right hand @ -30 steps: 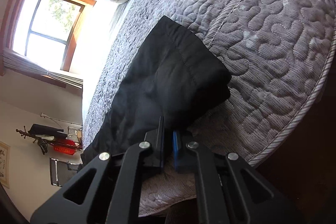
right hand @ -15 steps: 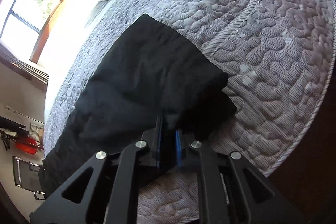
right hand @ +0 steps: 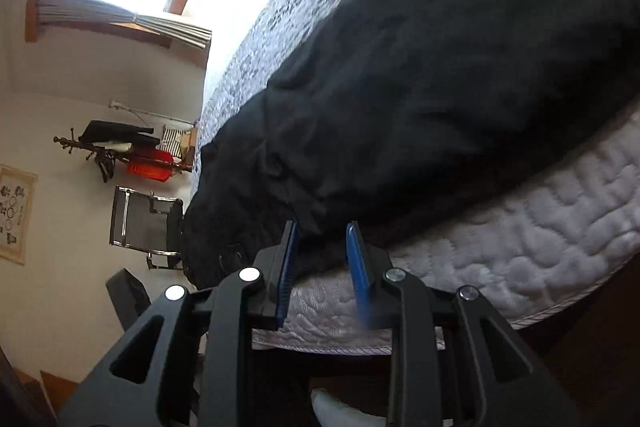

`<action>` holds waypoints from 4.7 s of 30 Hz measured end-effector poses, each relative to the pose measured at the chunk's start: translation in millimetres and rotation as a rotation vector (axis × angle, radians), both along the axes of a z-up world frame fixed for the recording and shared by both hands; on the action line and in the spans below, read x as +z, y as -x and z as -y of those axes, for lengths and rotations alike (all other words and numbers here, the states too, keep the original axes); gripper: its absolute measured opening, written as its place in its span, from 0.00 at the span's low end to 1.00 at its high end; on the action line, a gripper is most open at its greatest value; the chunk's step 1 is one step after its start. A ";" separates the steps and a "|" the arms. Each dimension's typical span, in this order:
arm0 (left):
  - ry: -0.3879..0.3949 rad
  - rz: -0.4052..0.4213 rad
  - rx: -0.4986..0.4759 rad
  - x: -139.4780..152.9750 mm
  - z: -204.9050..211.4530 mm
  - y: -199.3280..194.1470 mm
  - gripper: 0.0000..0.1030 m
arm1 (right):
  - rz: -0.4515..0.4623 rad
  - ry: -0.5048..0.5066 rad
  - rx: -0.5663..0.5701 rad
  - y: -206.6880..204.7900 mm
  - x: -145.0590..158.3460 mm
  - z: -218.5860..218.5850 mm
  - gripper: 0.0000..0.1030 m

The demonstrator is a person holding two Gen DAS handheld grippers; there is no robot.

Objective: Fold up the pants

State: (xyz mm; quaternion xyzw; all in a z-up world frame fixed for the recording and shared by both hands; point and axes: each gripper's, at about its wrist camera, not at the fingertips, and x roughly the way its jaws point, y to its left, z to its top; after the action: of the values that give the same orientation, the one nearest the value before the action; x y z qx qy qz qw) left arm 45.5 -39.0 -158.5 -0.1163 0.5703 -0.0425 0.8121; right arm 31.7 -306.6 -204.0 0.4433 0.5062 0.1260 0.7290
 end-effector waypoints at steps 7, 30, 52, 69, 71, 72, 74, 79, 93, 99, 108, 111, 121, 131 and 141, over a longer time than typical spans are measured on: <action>-0.024 0.005 -0.001 0.7 5.7 -10.5 0.79 | -0.076 0.033 -0.025 -6.5 -18.1 -11.4 0.26; 0.000 0.012 0.035 0.1 4.3 11.7 0.68 | -0.057 0.074 0.025 -17.2 -32.1 -19.3 0.02; 0.518 0.212 0.196 -17.9 -104.7 6.8 0.59 | -0.061 0.076 0.020 -21.3 -36.9 -25.3 0.04; 0.552 0.118 0.309 -35.4 -112.8 2.5 0.62 | -0.016 0.021 0.049 -21.6 -38.6 -10.6 0.04; 0.572 0.078 0.334 -44.9 -115.5 -4.4 0.65 | -0.011 0.022 0.050 -21.3 -39.2 -8.5 0.04; 0.583 0.068 0.349 -49.5 -117.4 -7.4 0.65 | -0.008 0.026 0.052 -21.4 -38.8 -7.9 0.04; 0.616 0.062 0.389 -55.0 -123.5 -9.5 0.64 | -0.007 0.026 0.054 -21.1 -37.9 -6.2 0.04; 0.566 0.073 0.456 -54.1 -138.8 -3.0 0.20 | -0.015 0.027 0.050 -21.3 -38.6 -7.5 0.04; 0.475 0.129 0.430 -47.8 -140.6 36.6 0.08 | -0.033 0.072 0.073 -18.0 -42.0 -6.8 0.04; 0.484 0.143 0.502 -44.8 -176.7 37.8 0.24 | -0.037 0.059 0.069 -17.7 -47.2 -5.3 0.06; 0.419 0.128 0.518 -38.5 -209.9 30.0 0.16 | -0.040 0.069 0.066 -15.1 -46.0 -7.1 0.06; 0.405 0.128 0.528 -34.5 -209.4 35.3 0.10 | -0.038 0.076 0.067 -14.8 -43.2 -9.4 0.07; 0.251 0.165 0.505 -33.5 -191.2 36.6 0.11 | -0.035 0.097 0.082 -24.1 -41.3 -15.0 0.11; 0.183 0.128 0.519 -13.2 -187.2 51.2 0.45 | -0.016 0.167 0.040 -2.3 -16.3 17.2 0.44; 0.032 0.187 0.219 10.8 -80.1 31.8 0.44 | -0.071 0.246 -0.026 -10.6 -19.7 40.9 0.43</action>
State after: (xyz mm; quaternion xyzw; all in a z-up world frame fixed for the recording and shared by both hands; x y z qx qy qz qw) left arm 13.7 41.2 -147.7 -0.1863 0.4751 0.0266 0.8596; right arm 42.3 -347.5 -223.8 0.3611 0.5373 0.0376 0.7613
